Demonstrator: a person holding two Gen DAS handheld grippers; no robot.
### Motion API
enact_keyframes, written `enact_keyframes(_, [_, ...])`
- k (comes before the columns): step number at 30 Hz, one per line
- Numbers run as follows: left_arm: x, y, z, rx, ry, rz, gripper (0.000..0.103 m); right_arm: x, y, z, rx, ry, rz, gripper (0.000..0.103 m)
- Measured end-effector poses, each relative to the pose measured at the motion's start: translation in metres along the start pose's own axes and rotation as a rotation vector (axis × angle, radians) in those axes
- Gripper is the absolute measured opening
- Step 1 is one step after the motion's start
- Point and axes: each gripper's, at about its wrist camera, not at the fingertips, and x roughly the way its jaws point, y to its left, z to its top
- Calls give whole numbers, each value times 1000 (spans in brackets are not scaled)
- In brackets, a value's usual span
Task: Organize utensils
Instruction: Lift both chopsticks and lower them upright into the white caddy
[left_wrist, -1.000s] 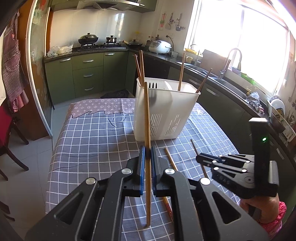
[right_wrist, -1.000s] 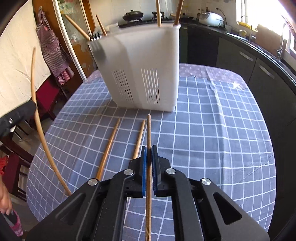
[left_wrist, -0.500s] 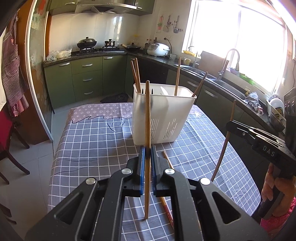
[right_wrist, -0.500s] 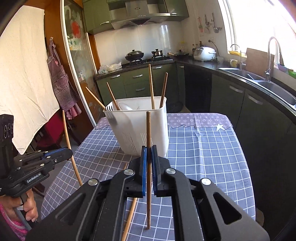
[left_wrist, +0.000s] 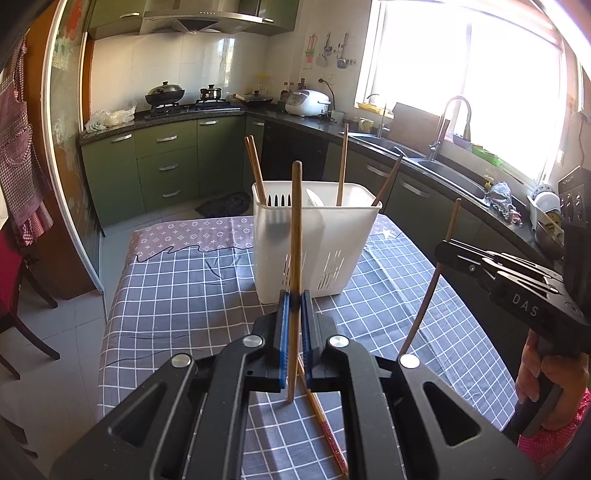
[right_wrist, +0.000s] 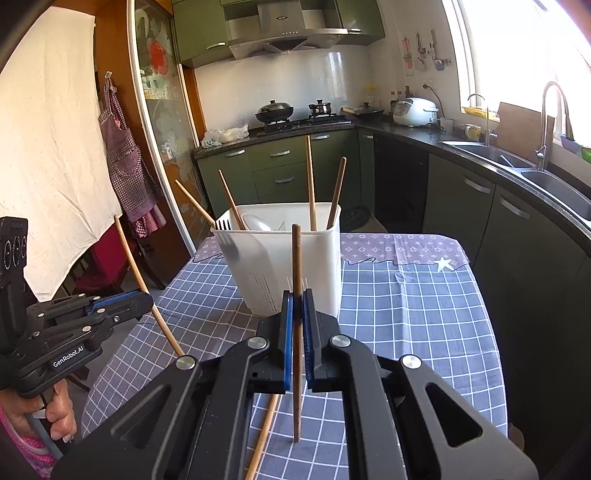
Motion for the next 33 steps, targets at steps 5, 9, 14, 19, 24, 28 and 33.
enact_keyframes(5, [4,-2,6,5,-3,-2,6,4,1,6,-10,-1,3,6])
enact_keyframes(9, [7,-4,11,12,-6,-2,6,7,4,12,-19,-4,5,6])
enact_keyframes(14, [6,-5,16,22,-12,-3,6,6,7,20,-33,-9,11,6])
enact_keyframes(19, [3,-7,21,33,-21,-4,6,2,13,30,-50,-20,19,6])
enact_keyframes(24, [-2,-9,28,36,-25,-17,6,-4,18,42,-65,-29,25,6])
enact_keyframes(28, [-9,-9,39,37,-27,-38,6,-11,21,55,-68,-36,39,6])
enact_keyframes(33, [-24,-15,62,56,-57,-55,6,-28,25,78,-79,-69,62,6])
